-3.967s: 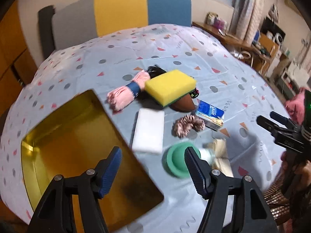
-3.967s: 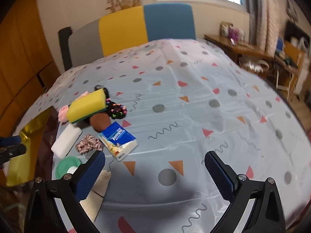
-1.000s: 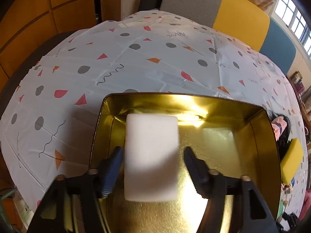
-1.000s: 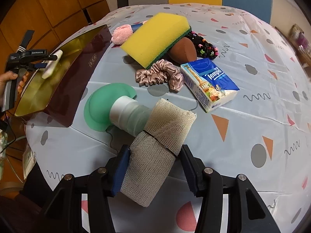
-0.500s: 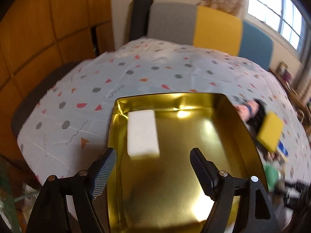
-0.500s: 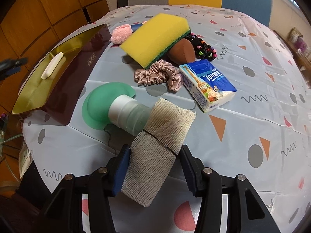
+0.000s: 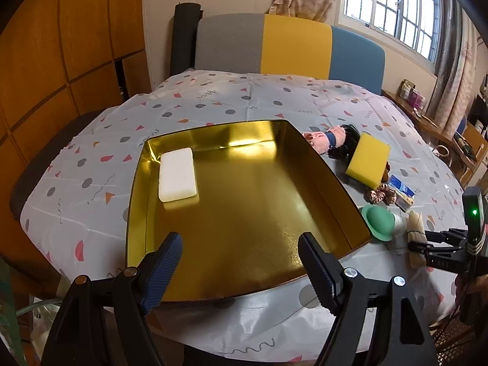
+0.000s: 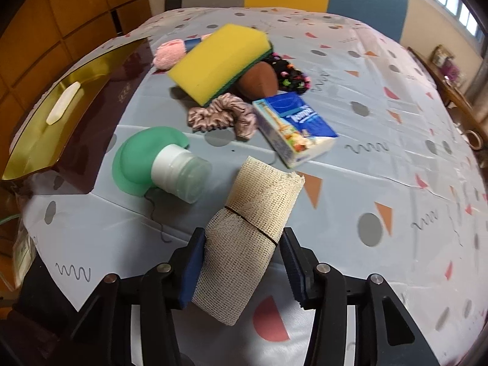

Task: Organize soft objects
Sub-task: 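Lift the beige gauze roll with the right tool toward the gold tray, then lower the gauze roll into the tray beside the white block, open right tool, then reach the left tool to the green silicone cup and grasp it, then grasp the blue Tempo tissue pack with right tool while left tool lifts green cup, then carry the green cup into the gold tray and open the left tool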

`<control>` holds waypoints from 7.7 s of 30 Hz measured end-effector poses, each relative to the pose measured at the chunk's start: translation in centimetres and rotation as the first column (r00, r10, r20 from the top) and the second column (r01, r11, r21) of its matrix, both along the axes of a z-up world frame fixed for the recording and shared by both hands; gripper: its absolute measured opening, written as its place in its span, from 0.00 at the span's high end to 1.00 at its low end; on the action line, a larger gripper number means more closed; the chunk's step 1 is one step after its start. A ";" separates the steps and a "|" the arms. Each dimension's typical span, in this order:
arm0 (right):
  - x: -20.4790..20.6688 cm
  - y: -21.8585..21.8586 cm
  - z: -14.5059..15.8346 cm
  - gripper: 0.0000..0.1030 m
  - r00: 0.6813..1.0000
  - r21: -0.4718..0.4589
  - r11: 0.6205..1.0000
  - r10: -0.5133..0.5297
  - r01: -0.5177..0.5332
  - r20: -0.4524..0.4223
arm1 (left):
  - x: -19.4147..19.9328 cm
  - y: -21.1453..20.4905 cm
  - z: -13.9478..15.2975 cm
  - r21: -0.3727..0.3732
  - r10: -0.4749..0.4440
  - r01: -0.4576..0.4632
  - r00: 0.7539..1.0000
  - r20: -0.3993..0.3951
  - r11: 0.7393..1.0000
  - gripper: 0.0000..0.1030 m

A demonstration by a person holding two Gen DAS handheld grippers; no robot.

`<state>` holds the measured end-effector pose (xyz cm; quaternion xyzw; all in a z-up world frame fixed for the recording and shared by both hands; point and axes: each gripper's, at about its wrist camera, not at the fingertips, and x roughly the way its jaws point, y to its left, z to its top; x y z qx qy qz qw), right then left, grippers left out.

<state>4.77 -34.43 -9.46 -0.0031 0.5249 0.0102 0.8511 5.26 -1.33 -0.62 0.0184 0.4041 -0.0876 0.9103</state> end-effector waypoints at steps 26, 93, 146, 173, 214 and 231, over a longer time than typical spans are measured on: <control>8.0 17.4 9.0 0.52 0.953 0.203 0.937 0.256 -0.286 0.161 | -0.7 7.0 -0.9 -0.153 0.118 -0.123 0.992 -0.045 0.981 0.23; 3.1 6.8 8.3 0.19 0.965 0.222 0.974 -0.017 -0.043 0.262 | -3.0 -0.7 0.4 -0.038 -0.094 0.093 0.995 -0.043 0.995 0.24; -0.7 -11.9 4.3 0.00 0.913 0.254 0.900 -0.392 0.356 0.111 | 5.3 -26.6 -7.2 0.196 -0.695 0.779 0.622 -0.359 0.596 0.48; 7.2 -4.9 2.1 0.22 1.000 0.040 0.999 -0.007 0.007 -0.001 | 0.5 -22.5 -7.9 0.011 -0.621 0.634 0.761 -0.188 0.773 0.48; 2.9 -5.7 -0.5 0.44 0.995 -0.095 0.991 -0.089 0.093 0.042 | -0.7 -17.3 -1.9 -0.179 -0.559 0.543 0.827 -0.055 0.820 0.64; 3.0 -5.6 -0.6 0.44 0.996 -0.103 0.991 -0.084 0.087 0.036 | 5.6 -7.5 3.8 -0.311 -0.304 0.279 0.952 -0.033 0.909 0.64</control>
